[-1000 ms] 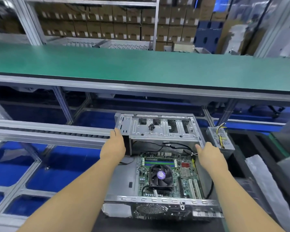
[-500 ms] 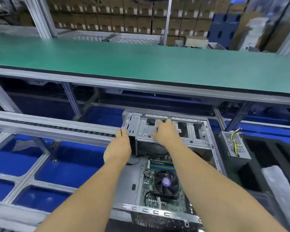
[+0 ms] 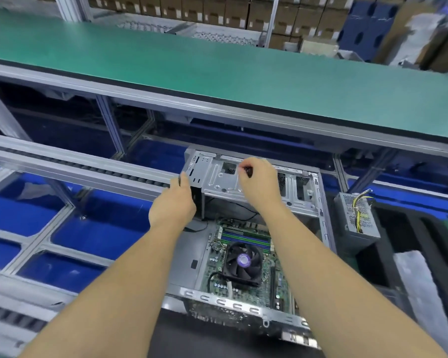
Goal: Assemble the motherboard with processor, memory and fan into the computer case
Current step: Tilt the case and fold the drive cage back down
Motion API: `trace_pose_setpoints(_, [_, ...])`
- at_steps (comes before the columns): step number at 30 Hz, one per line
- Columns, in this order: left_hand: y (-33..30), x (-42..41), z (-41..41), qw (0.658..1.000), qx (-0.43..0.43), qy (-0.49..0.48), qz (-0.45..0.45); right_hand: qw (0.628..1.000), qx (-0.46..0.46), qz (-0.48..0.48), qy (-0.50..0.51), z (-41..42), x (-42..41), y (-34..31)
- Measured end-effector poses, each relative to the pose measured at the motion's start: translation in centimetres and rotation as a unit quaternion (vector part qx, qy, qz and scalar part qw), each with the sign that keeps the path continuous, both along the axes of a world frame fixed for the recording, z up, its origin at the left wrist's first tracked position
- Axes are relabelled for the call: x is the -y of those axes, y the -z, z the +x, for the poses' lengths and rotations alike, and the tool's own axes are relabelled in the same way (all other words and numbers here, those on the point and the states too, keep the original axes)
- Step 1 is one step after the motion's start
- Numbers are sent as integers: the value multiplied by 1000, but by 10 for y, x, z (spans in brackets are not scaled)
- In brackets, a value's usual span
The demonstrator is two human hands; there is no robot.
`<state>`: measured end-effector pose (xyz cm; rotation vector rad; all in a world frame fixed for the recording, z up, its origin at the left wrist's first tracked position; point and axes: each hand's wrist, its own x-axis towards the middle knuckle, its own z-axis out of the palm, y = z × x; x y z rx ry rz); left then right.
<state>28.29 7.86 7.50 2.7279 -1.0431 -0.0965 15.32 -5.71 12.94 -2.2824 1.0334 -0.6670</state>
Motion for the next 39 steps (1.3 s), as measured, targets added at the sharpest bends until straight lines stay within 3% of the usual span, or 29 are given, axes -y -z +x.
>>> trace_pose_setpoints(6, [-10,-20,-17,994,21,5,-108,993,59,97,-39,-34,-78,-12])
trace_pose_setpoints(13, [-22,-101,-32,984,-60,-6,-168,972,120,189,-72,-34,-215,2])
trace_pose_setpoints(16, [-10,-164,-15,974,-85,-53,-204,961,148,208,-106,-23,-271,19])
trace_pose_setpoints(20, [35,-262,-3,967,-74,-137,-202,956,72,230,-167,1,-335,58])
trace_pose_setpoints(25, [97,-382,0,961,-70,-221,-148,944,-86,215,-236,41,-416,123])
trace_pose_setpoints(31, [161,-520,-32,954,-25,-299,-9,875,-240,143,-395,65,-541,196])
trace_pose_setpoints(35, [183,-586,-51,941,-22,-338,27,846,-283,95,-442,68,-593,226])
trace_pose_setpoints(39, [190,-604,-60,930,-42,-366,3,845,-288,91,-441,68,-604,240])
